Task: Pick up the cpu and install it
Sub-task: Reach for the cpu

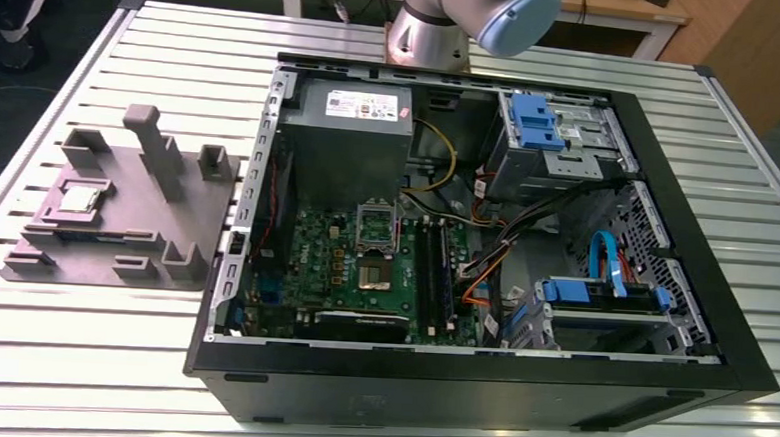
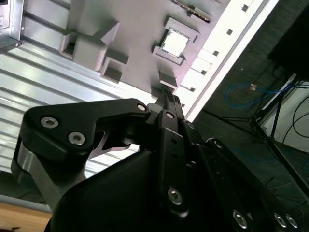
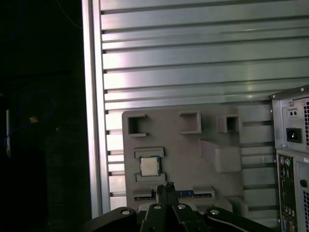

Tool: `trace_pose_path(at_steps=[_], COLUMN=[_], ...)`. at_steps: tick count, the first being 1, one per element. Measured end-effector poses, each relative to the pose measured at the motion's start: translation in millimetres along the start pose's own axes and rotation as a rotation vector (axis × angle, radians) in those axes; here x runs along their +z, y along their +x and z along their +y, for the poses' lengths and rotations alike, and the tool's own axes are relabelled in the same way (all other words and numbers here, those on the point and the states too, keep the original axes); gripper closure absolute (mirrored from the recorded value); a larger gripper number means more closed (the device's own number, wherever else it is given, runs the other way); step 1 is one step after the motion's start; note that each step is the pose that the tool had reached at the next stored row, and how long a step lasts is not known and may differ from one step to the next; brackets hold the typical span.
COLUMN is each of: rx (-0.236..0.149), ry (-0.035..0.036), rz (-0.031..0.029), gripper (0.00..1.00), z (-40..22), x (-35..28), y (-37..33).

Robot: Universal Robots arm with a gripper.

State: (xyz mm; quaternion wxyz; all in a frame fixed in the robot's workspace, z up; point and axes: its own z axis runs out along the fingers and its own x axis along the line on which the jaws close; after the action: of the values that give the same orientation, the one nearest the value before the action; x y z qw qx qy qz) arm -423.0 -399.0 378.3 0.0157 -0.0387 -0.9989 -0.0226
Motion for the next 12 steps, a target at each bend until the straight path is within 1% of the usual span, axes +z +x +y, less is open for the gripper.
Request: trace_pose_path(at_steps=[4, 10, 12], rx=[0.0, 0.0, 0.0], ry=[-0.0001, 0.0, 0.0], rz=[0.0, 0.0, -0.0001], gripper=[0.9, 0.9, 0.9], z=[-0.9, -2.4, -2.7], x=[0.7, 1.9, 2.1], y=[11.3, 30.5, 34.5])
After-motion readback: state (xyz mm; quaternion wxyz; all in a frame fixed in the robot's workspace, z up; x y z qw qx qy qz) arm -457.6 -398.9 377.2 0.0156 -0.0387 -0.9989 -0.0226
